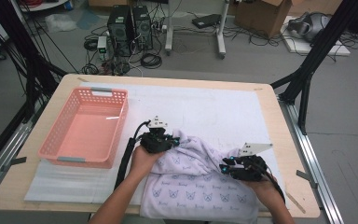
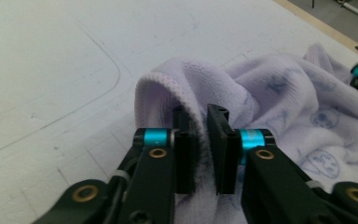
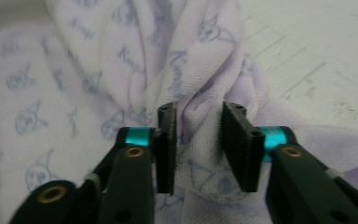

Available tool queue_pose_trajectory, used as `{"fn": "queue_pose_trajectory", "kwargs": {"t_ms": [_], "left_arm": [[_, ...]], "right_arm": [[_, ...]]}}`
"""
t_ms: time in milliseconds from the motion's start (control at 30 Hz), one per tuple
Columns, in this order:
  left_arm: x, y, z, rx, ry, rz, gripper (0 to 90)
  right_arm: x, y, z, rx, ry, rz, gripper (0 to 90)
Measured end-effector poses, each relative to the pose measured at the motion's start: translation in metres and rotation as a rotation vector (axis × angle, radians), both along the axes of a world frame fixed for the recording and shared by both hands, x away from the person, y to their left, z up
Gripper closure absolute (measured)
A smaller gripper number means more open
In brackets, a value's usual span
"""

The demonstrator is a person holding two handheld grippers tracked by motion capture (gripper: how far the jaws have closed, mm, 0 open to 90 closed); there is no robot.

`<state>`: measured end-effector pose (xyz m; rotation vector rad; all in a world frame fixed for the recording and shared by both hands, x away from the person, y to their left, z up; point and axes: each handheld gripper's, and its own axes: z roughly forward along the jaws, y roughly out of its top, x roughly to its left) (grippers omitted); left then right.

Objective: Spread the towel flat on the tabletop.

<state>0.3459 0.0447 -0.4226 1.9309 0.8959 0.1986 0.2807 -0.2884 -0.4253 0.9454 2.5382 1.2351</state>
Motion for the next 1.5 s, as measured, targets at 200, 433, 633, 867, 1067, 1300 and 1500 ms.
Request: {"fn": "queue_pose_trajectory", "kwargs": {"t_ms": [200, 433, 633, 867, 1067, 1300, 1500], "left_arm": [[-0.02, 0.004, 0.003, 0.029, -0.056, -0.049, 84.1], [-0.035, 0.01, 0.003, 0.025, -0.094, -0.083, 84.0], [-0.034, 0.01, 0.0, 0.025, -0.101, -0.074, 83.6], [-0.023, 0.018, 0.025, -0.003, -0.173, -0.004, 84.2], [-0.011, 0.029, 0.043, -0.039, -0.218, 0.068, 84.3], [-0.014, 0.025, 0.008, 0.079, -0.102, 0.061, 83.9], [-0.016, 0.036, -0.003, 0.04, -0.029, 0.067, 64.1]], "right_arm": [[0.02, -0.018, 0.018, 0.127, -0.01, -0.167, 60.1], [0.061, 0.007, 0.014, 0.06, 0.071, -0.179, 57.7], [0.073, 0.046, -0.007, 0.012, 0.201, 0.03, 63.6], [0.067, 0.023, 0.018, 0.025, 0.01, -0.096, 82.2], [0.061, -0.002, 0.051, 0.061, -0.255, -0.35, 82.0], [0.063, -0.007, 0.041, -0.067, -0.232, -0.399, 82.3], [0.05, -0.003, 0.024, -0.109, -0.125, -0.258, 81.6]]}}
